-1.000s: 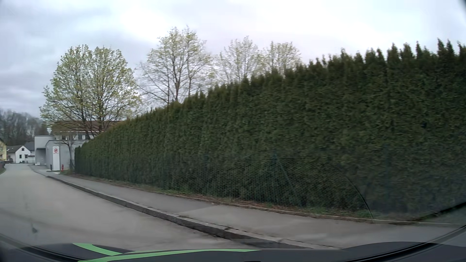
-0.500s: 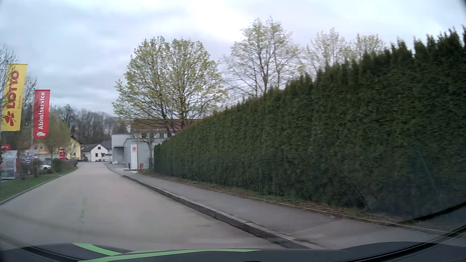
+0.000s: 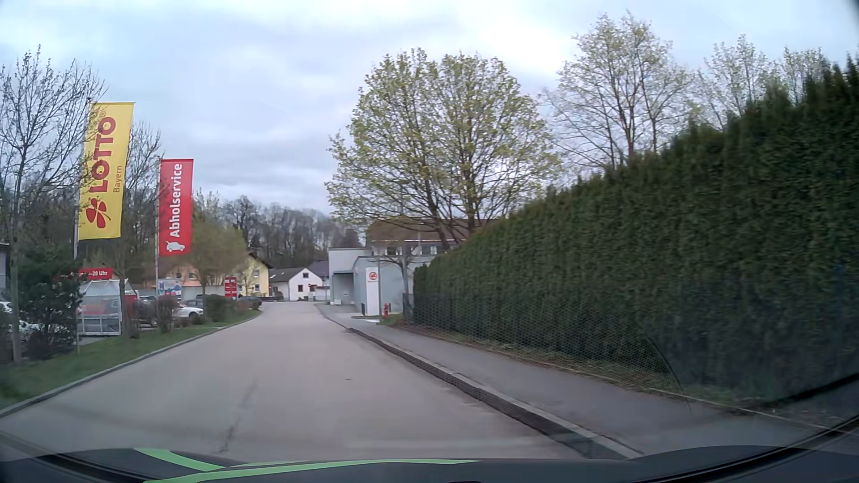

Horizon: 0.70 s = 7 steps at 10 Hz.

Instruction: Follow the waypoints while adhering to traffic rules and regulations

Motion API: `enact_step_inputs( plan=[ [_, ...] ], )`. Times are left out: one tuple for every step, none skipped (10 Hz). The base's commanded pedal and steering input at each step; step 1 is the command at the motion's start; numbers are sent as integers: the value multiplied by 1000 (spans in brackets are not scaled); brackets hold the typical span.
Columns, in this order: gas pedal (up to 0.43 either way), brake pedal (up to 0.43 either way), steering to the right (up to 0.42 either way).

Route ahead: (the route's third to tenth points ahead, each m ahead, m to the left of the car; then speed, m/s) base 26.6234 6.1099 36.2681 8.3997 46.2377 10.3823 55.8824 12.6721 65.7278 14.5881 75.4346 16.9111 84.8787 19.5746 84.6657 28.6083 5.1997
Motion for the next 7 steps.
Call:
enact_step_inputs(
  plan=[
    [268,0,-251],
    [268,0,-220],
    [268,0,-191],
    [268,0,-169],
    [268,0,-151],
    [268,0,-123],
    [268,0,-100]
  ],
)
